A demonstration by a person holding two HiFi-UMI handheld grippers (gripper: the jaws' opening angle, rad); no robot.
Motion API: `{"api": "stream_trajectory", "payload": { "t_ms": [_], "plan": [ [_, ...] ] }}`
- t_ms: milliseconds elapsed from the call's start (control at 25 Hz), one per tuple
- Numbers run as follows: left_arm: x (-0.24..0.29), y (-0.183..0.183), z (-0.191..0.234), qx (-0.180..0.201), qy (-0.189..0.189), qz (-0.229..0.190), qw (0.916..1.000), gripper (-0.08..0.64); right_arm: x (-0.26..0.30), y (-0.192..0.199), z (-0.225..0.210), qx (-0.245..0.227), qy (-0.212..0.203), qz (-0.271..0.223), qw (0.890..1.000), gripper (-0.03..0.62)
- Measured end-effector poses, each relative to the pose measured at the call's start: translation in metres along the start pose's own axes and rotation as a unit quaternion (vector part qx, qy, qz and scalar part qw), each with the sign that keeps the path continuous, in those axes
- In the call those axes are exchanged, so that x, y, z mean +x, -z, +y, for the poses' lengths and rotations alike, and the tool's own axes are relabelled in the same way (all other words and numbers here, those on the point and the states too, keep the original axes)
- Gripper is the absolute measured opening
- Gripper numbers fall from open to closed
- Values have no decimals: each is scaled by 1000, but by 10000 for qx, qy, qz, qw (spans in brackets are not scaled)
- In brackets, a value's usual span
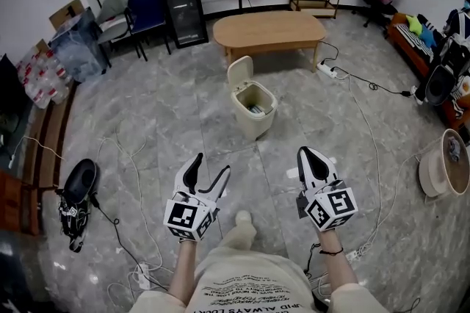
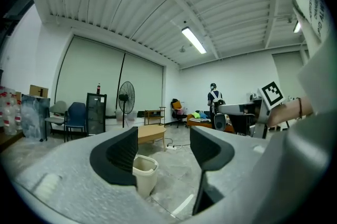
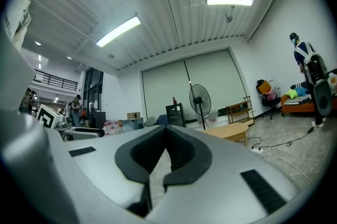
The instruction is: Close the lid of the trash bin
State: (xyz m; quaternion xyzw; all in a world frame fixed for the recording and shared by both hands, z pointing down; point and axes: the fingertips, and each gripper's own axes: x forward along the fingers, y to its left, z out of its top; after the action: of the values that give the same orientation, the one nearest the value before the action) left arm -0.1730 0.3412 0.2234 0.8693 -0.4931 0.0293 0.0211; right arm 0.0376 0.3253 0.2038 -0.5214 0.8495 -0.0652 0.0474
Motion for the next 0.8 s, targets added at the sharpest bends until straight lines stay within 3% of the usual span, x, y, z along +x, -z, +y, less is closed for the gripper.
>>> {"api": "stream_trajectory", "payload": {
  "t_ms": [320, 800],
  "plan": [
    [70, 0, 53, -114, 41, 179, 9998, 302, 74, 5, -31, 121, 101, 194, 9997, 5],
    [122, 6, 106, -132, -41, 316, 9994, 302, 137, 17, -55, 281, 202, 295, 9990, 5]
  ]
}}
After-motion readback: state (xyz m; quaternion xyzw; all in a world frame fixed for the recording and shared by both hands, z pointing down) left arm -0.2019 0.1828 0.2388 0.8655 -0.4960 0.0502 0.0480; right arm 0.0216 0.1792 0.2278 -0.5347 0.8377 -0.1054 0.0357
